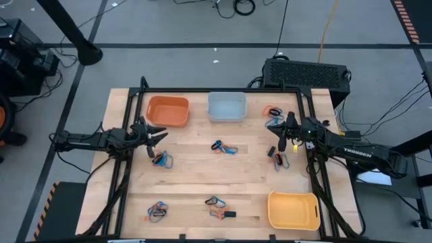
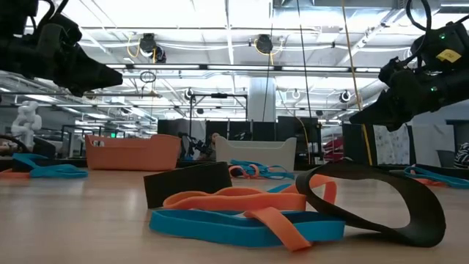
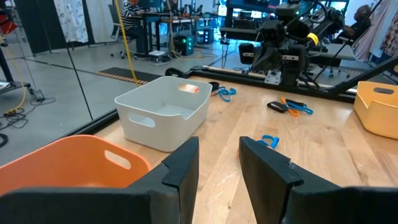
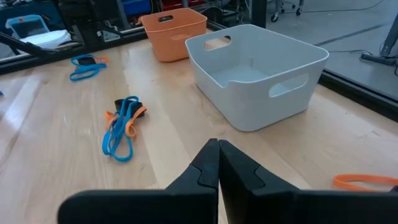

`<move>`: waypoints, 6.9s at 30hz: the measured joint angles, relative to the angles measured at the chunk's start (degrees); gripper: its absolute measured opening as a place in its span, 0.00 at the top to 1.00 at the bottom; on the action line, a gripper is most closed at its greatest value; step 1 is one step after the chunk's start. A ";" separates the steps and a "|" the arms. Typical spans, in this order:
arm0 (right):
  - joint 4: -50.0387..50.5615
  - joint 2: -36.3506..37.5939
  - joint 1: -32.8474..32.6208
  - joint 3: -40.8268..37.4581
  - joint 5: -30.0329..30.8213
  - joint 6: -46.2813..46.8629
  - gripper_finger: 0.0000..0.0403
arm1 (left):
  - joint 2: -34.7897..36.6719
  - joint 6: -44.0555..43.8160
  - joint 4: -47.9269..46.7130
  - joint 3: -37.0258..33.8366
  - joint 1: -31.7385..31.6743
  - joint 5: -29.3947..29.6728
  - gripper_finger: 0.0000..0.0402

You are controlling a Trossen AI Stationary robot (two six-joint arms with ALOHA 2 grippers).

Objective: Sort rubber bands into baskets
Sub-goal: Put the blue rubberband into the gray bin

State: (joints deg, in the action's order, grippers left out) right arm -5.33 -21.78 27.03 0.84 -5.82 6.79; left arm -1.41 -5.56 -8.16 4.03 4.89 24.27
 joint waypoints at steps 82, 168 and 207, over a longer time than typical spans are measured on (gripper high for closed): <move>-7.35 -35.88 -25.03 29.43 -1.76 22.06 1.00 | -28.68 17.10 7.68 25.26 -0.04 -2.03 0.69; 15.60 -80.97 -27.69 53.70 14.89 7.95 0.98 | -50.62 12.44 -8.87 31.28 -6.47 -6.49 0.69; 26.06 -74.64 -9.94 72.17 27.49 -7.52 1.00 | -49.73 19.54 -10.19 31.28 -7.58 22.41 0.69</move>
State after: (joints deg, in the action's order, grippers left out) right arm 20.73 -96.42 17.09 73.01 21.67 -0.73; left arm -51.14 13.98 -18.35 35.31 -2.69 46.68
